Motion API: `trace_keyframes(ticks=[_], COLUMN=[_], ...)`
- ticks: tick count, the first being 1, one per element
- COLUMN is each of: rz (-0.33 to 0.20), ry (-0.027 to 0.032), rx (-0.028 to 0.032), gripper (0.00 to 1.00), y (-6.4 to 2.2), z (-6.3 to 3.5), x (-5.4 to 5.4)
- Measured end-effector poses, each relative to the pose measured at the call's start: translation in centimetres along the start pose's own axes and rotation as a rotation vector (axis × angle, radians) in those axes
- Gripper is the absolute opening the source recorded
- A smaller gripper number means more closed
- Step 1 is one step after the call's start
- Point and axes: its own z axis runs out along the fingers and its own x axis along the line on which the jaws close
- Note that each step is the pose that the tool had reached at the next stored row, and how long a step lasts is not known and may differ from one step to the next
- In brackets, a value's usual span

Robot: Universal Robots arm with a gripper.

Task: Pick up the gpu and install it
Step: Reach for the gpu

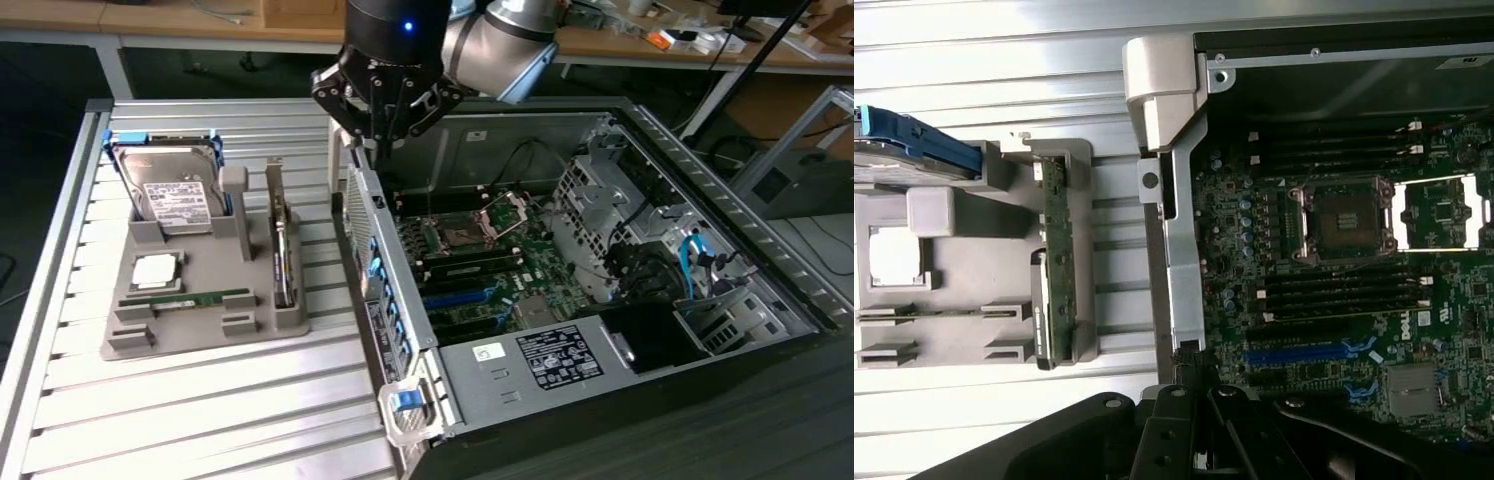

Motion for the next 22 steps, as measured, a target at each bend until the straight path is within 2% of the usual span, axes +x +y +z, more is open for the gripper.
trace_keyframes(ticks=[22], rz=[0.0], ry=[0.0], rx=[0.0], gripper=[0.11], y=[-0.2], z=[-0.08], x=[2.7])
